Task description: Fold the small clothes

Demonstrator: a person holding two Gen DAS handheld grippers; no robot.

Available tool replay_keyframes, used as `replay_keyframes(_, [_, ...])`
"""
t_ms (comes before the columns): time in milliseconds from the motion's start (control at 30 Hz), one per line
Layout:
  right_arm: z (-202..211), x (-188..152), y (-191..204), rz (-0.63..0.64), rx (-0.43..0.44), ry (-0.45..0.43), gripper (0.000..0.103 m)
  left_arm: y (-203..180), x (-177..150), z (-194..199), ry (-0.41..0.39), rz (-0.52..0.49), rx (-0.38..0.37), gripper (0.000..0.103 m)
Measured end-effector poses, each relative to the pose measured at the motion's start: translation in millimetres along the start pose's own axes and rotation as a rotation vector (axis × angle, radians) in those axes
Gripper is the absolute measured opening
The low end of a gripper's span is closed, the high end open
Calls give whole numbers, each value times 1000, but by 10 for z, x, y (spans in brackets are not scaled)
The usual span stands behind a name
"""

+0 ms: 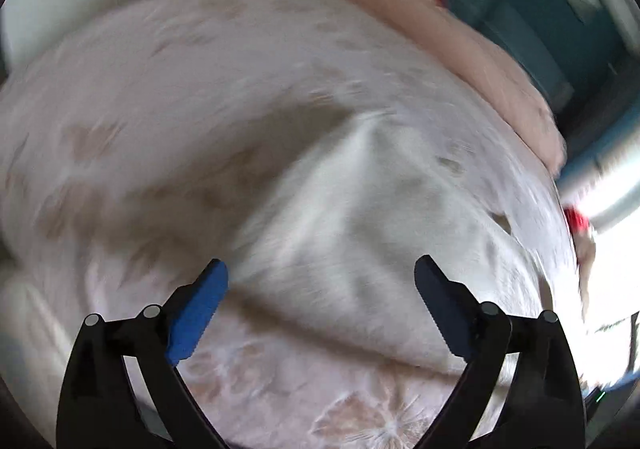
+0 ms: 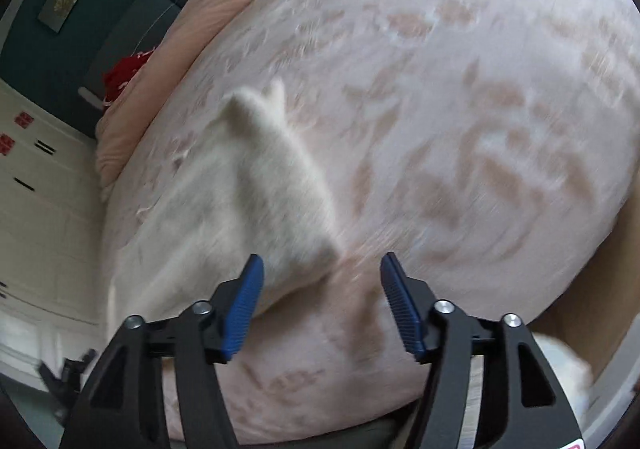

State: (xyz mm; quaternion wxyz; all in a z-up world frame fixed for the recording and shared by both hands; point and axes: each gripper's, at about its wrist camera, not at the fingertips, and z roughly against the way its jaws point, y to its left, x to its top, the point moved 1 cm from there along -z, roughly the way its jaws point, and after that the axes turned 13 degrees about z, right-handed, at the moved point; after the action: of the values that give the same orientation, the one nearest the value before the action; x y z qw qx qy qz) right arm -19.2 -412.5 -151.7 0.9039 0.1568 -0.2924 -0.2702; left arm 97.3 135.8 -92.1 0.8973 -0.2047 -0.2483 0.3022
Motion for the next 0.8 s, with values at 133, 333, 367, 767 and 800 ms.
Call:
replay_keyframes(133, [-196,40,193,-12,10,-13,70,335,116,-276,85,185,13,93])
replay_keyframes(333, [-119,393,448,-12,67,-55,22,57,318,-372,150,167,-16,24])
replay_keyframes(367, [14,431,538,32,60,-75,21,35,346,-295,142,163,-23,22])
replay_keyframes(767, [159,111,208,86,-104,1,44,200,173,-175,146,7,113,31])
replay_keyframes(800, [245,149,270,118,-152,-22,45,179,198,-144,141,4,119,43])
